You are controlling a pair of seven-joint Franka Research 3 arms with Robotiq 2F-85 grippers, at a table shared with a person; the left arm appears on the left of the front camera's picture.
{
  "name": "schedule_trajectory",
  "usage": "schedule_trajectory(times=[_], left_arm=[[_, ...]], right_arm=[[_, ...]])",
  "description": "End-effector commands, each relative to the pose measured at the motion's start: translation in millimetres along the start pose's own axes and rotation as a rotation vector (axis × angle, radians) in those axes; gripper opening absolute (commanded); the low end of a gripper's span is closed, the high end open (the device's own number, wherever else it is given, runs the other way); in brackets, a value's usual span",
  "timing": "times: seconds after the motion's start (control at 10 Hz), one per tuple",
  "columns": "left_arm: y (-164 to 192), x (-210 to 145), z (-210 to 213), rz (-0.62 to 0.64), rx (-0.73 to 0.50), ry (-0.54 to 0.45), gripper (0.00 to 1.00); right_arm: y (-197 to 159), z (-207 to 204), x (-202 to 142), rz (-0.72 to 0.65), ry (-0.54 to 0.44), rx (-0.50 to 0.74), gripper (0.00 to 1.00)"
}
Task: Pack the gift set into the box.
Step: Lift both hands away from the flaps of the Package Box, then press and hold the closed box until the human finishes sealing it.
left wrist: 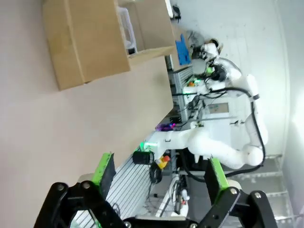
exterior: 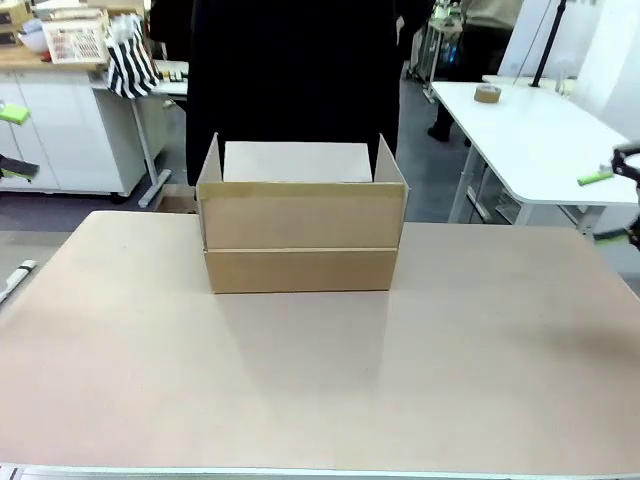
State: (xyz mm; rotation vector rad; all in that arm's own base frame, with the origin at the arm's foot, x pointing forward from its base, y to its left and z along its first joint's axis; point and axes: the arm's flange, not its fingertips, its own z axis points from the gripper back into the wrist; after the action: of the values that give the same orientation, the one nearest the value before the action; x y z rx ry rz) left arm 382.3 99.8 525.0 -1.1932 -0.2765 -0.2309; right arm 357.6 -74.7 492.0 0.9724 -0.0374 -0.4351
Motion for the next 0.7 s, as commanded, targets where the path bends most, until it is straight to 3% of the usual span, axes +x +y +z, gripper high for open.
schedule_trajectory(times=[0.0,0.6], left_arm=[[-18.5,-3.0,-7.1,-0.038,0.007,-0.026,1.0],[-18.5,-3.0,-7.1,-0.038,0.007,-0.026,1.0]], right_arm=[[16.9,4.8,4.4,0.011,0.006,-0.065,1.0],[16.9,4.8,4.4,0.011,0.006,-0.065,1.0]])
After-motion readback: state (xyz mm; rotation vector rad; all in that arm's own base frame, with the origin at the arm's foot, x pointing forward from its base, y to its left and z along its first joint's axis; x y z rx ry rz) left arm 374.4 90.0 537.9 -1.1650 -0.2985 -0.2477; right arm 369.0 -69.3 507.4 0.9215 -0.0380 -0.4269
